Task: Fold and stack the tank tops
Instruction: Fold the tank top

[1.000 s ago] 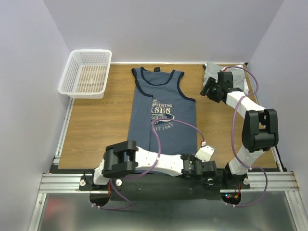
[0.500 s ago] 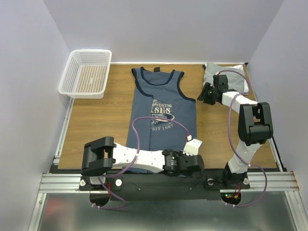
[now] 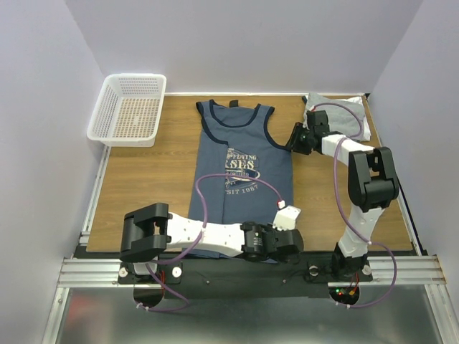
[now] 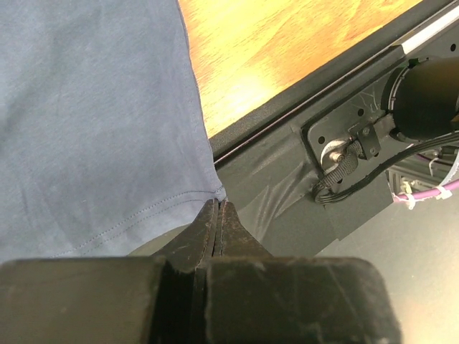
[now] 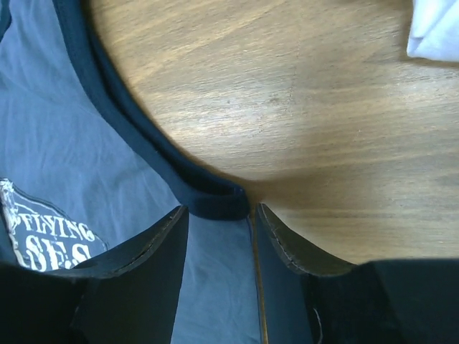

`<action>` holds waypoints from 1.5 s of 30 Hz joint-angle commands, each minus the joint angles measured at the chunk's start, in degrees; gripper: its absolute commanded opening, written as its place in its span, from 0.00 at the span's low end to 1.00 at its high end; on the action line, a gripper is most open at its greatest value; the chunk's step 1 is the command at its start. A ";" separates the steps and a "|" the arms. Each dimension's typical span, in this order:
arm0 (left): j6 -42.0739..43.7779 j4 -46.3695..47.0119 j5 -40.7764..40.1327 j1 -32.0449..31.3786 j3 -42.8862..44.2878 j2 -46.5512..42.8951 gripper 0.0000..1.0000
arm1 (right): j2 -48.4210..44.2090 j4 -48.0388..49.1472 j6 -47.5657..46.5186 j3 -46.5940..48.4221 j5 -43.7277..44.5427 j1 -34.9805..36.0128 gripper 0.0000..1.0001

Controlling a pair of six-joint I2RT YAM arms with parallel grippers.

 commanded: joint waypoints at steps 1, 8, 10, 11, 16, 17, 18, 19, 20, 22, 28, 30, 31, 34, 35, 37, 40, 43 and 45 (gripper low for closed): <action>-0.51 0.65 -0.74 0.16 -1.21 -4.43 0.00 | 0.72 2.07 -0.36 2.21 2.79 0.36 0.47; -0.60 0.82 -0.57 0.25 -1.56 -4.87 0.00 | 2.57 1.98 -0.45 3.18 3.06 0.98 0.44; -0.43 0.91 -0.48 0.33 -1.56 -4.87 0.00 | 2.92 1.98 -0.54 3.53 3.41 1.15 0.43; -0.25 0.74 -0.48 0.33 -1.39 -4.96 0.00 | 3.09 1.90 -0.54 3.62 3.68 1.24 0.43; -0.07 0.74 -0.48 0.25 -1.39 -5.49 0.00 | 3.62 1.46 -0.36 3.53 5.17 1.59 0.37; 0.01 0.82 -0.48 0.33 -1.47 -5.66 0.00 | 3.54 1.46 -0.36 3.44 5.43 1.68 0.36; 0.10 0.82 -0.48 0.33 -1.48 -5.84 0.00 | 3.45 1.37 -0.36 3.18 6.22 1.77 0.35; 0.19 1.00 -0.39 0.33 -1.56 -6.01 0.00 | 3.36 1.37 -0.36 3.01 6.40 1.85 0.33; 0.28 1.09 -0.30 0.33 -1.74 -6.10 0.00 | 3.36 1.37 -0.36 2.57 6.49 1.86 0.33; 0.45 1.26 -0.13 0.33 -1.65 -6.19 0.00 | 3.36 1.28 -0.36 2.30 7.19 1.94 0.29; 1.77 3.02 0.93 0.33 -2.00 -6.80 0.00 | 2.57 1.19 -0.19 1.60 9.90 1.86 0.16; 2.65 3.90 1.45 0.33 -1.92 -6.72 0.00 | 1.78 0.93 0.17 1.51 11.40 1.94 0.14; 3.00 4.34 1.72 0.33 -1.74 -6.63 0.00 | 1.43 0.76 0.08 1.51 13.24 1.94 0.12; 3.88 6.01 3.03 0.16 -1.56 -5.75 0.00 | -0.15 -0.74 0.08 1.86 16.59 1.77 0.11; 4.23 6.62 3.73 0.07 -1.30 -5.40 0.00 | -0.85 -1.52 -0.01 1.95 17.47 1.85 0.11; 4.93 7.15 4.27 -0.10 -0.77 -4.08 0.00 | -1.38 -2.23 -0.10 1.95 19.49 1.51 0.10; 5.72 8.38 5.41 -0.54 -0.16 -2.59 0.00 | -2.61 -3.02 0.17 1.51 21.07 0.72 0.09; 5.82 9.26 5.85 -0.72 -0.33 -1.97 0.00 | -3.67 -3.46 0.25 1.07 21.35 0.45 0.09; 4.77 10.05 5.15 -0.63 -1.91 -2.75 0.00 | -4.11 -3.55 0.43 1.07 20.12 0.45 0.09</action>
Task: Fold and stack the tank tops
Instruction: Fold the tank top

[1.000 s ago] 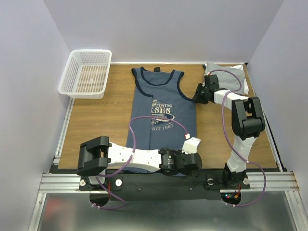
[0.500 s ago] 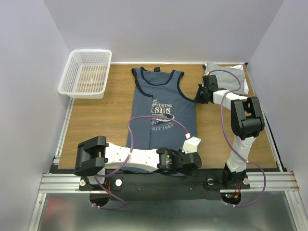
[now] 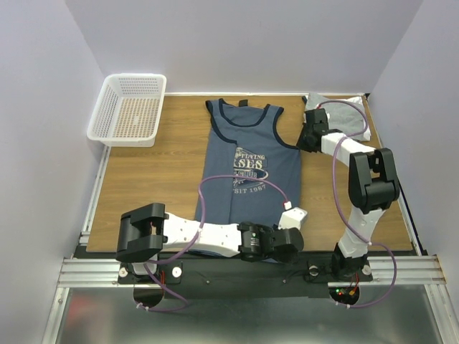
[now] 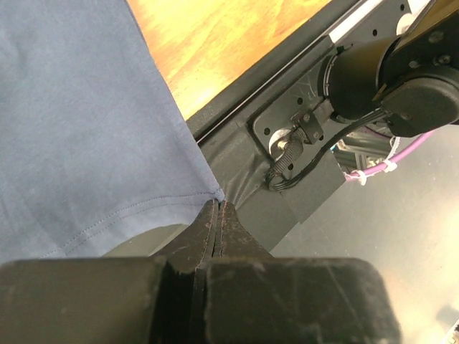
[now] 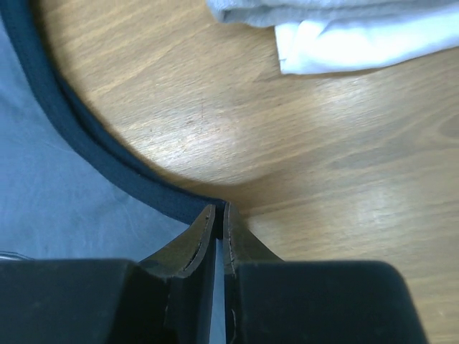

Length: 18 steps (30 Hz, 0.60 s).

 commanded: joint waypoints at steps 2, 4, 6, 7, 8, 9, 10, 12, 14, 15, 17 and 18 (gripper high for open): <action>-0.56 3.23 -0.69 -0.59 -1.54 -1.98 0.00 | -3.98 0.21 0.61 -0.24 0.73 -0.64 0.09; -2.31 3.59 -2.18 -0.33 -3.65 -3.82 0.00 | -4.07 0.21 1.04 0.20 -1.82 -0.64 0.09; -4.32 4.11 -3.23 -0.06 -6.02 -5.75 0.00 | -4.16 0.03 1.84 0.81 -3.49 -0.38 0.09; -4.94 4.29 -3.59 0.02 -6.90 -6.37 0.00 | -4.16 0.12 2.10 1.08 -4.20 -0.21 0.08; -5.56 4.38 -4.03 0.11 -7.52 -7.07 0.00 | -4.16 0.03 2.36 1.25 -4.38 -0.03 0.09; -6.70 4.73 -4.73 0.29 -9.09 -8.30 0.00 | -3.90 -0.14 3.06 1.52 -4.73 0.06 0.08; -7.23 4.73 -5.17 0.38 -9.80 -8.92 0.00 | -3.81 -0.14 3.50 1.95 -5.77 0.32 0.08; -8.72 4.64 -6.49 0.47 -11.99 -11.02 0.00 | -3.72 -0.23 4.64 2.31 -6.22 0.67 0.08; -10.91 4.03 -8.24 0.55 -14.19 -12.52 0.00 | -3.63 -0.32 5.96 3.01 -7.10 1.20 0.08; -12.23 3.77 -8.69 0.64 -14.90 -14.09 0.00 | -3.46 -0.32 6.32 3.27 -7.36 1.64 0.09; -13.72 3.15 -9.91 0.64 -16.40 -15.60 0.00 | -3.19 -0.32 7.54 4.24 -7.54 2.17 0.09; -14.61 2.71 -10.27 0.81 -17.71 -16.91 0.00 | -2.76 -0.23 7.90 4.59 -7.72 2.86 0.09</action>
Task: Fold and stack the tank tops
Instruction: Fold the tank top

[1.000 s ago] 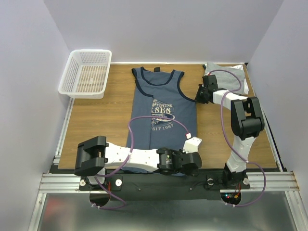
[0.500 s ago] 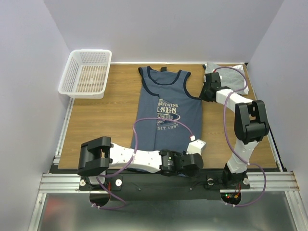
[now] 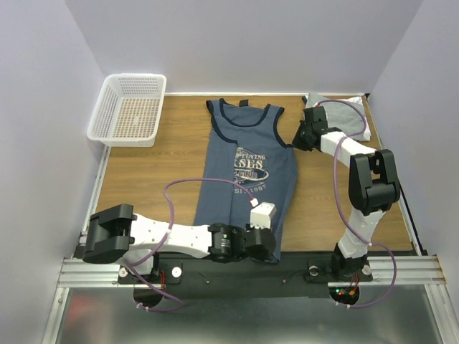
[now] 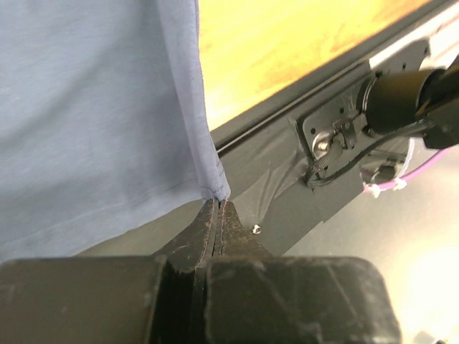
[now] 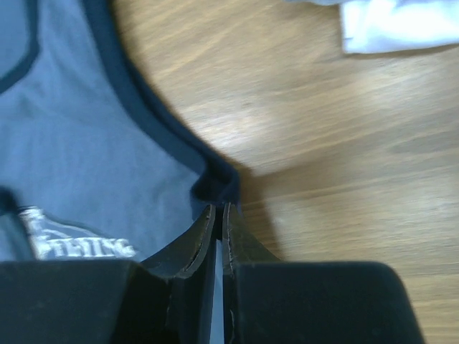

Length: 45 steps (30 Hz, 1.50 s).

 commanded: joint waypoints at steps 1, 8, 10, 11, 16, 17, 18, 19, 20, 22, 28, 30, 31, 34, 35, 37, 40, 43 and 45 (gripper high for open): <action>-5.83 -0.85 -4.76 0.29 -3.62 -5.29 0.00 | -0.98 0.62 3.53 4.70 -2.01 2.35 0.09; -10.84 -5.42 -6.08 0.29 -7.05 -7.41 0.00 | 3.58 0.62 8.01 9.89 -1.49 5.42 0.09; -12.33 -6.39 -6.26 0.29 -8.36 -8.10 0.00 | 4.90 0.71 8.80 11.64 -1.57 6.04 0.09; -12.77 -6.57 -6.35 0.29 -8.81 -8.46 0.00 | 6.21 0.71 9.50 12.26 -1.57 6.30 0.09; -15.76 -9.03 -6.79 0.29 -11.18 -10.66 0.00 | 9.39 0.71 11.18 15.60 -0.96 8.41 0.08; -15.85 -9.38 -6.88 0.29 -11.45 -10.92 0.00 | 9.83 0.71 11.61 16.56 -0.52 8.76 0.08; -15.94 -9.64 -6.79 0.29 -11.71 -11.36 0.00 | 10.61 0.71 11.79 17.01 -0.43 9.03 0.08; -16.03 -9.91 -6.79 0.29 -11.80 -11.45 0.00 | 10.97 0.71 11.97 17.45 -0.34 9.55 0.08; -16.38 -10.17 -6.70 0.29 -11.89 -11.62 0.00 | 11.41 0.71 12.32 18.23 -0.34 9.82 0.08; -16.90 -11.40 -6.79 0.29 -11.89 -11.97 0.00 | 12.37 0.71 12.67 18.94 -0.17 10.52 0.08; -18.58 -15.18 -6.88 0.29 -12.41 -12.77 0.00 | 14.40 0.71 13.55 21.93 0.45 12.45 0.08; -19.54 -16.49 -6.88 0.29 -12.77 -13.12 0.00 | 15.28 0.62 13.90 22.81 0.54 12.81 0.08; -19.81 -16.93 -6.79 0.29 -12.94 -13.38 0.00 | 15.37 0.62 13.99 23.25 0.54 12.98 0.08; -20.77 -18.69 -6.61 0.29 -13.47 -14.17 0.00 | 16.60 0.62 14.26 25.00 0.45 13.60 0.08; -21.04 -18.96 -6.70 0.29 -13.65 -14.35 0.00 | 16.77 0.62 14.43 25.27 0.36 13.86 0.08; -21.30 -20.01 -6.61 0.29 -13.73 -14.79 0.00 | 17.47 0.62 14.69 25.80 0.53 14.04 0.08; -22.09 -21.42 -6.61 0.29 -13.82 -15.05 0.00 | 18.35 0.53 14.96 26.77 0.54 14.48 0.08; -22.71 -22.56 -6.44 0.29 -13.91 -15.58 0.00 | 18.97 0.44 15.31 27.73 0.36 14.92 0.08; -23.15 -23.26 -6.44 0.29 -13.91 -15.84 0.00 | 19.59 0.36 15.57 28.35 0.45 15.35 0.09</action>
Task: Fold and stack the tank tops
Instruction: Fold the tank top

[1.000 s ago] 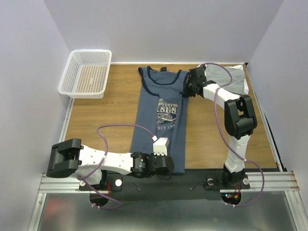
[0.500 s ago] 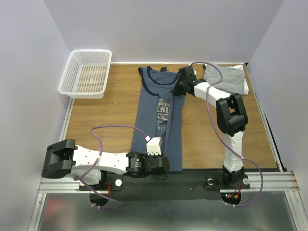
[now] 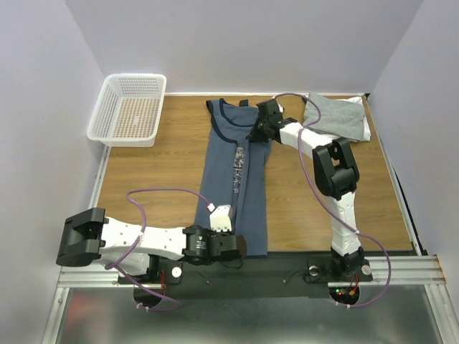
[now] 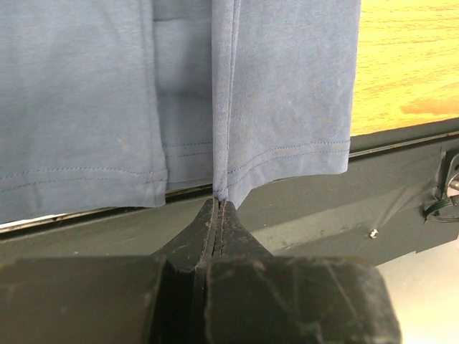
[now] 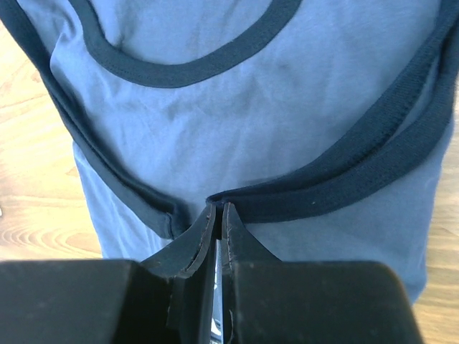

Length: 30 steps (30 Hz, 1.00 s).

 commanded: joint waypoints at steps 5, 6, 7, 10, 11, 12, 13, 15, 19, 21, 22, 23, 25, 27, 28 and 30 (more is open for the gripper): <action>-2.10 -4.91 -0.36 -0.08 -1.85 -2.71 0.00 | 0.95 1.82 1.13 4.40 1.63 1.65 0.08; -2.19 -5.00 -0.18 -0.08 -1.94 -2.80 0.00 | 1.21 1.73 1.13 4.66 1.72 1.66 0.08; -2.19 -5.09 0.17 -0.17 -2.37 -2.89 0.00 | 1.30 1.73 1.13 5.10 1.72 1.83 0.08; -2.10 -5.09 0.61 -0.08 -2.82 -3.06 0.00 | 1.74 1.64 1.13 5.63 1.80 2.18 0.09; -2.10 -5.00 0.70 -0.08 -2.99 -3.15 0.00 | 1.82 1.56 1.21 5.63 1.98 2.27 0.09; -1.93 -4.74 0.78 -0.08 -2.99 -2.98 0.00 | 1.91 1.64 1.04 5.72 2.07 2.36 0.09; -1.84 -4.82 0.87 -0.08 -2.91 -2.98 0.00 | 2.09 1.73 1.13 5.72 2.07 2.53 0.09; -1.84 -4.91 0.87 -0.08 -2.90 -2.98 0.00 | 2.09 1.64 1.13 5.98 2.07 2.71 0.09; -1.58 -4.82 1.14 -0.08 -3.08 -3.41 0.00 | 2.70 1.56 1.04 6.33 2.24 3.15 0.09; -1.40 -4.74 1.22 -0.08 -3.17 -3.50 0.00 | 2.88 1.56 1.13 6.33 2.16 3.15 0.12; -1.40 -4.74 1.22 -0.08 -3.17 -3.77 0.00 | 2.97 1.64 1.04 6.51 1.98 3.24 0.14; -1.49 -4.82 1.22 -0.08 -3.17 -3.77 0.00 | 3.14 1.56 1.04 6.60 1.98 3.33 0.17; -1.75 -5.26 1.14 -0.08 -3.08 -4.20 0.00 | 3.32 1.56 0.69 7.03 1.72 3.50 0.19; -1.93 -5.88 0.87 -0.08 -2.99 -4.73 0.02 | 3.76 1.56 0.43 7.74 1.11 3.59 0.22; -2.19 -6.49 0.52 -0.08 -2.73 -5.17 0.07 | 3.93 1.64 -0.01 8.52 0.84 3.85 0.24; -2.54 -7.37 0.17 -0.08 -2.29 -5.87 0.18 | 4.11 1.64 -0.63 9.14 -0.04 3.85 0.31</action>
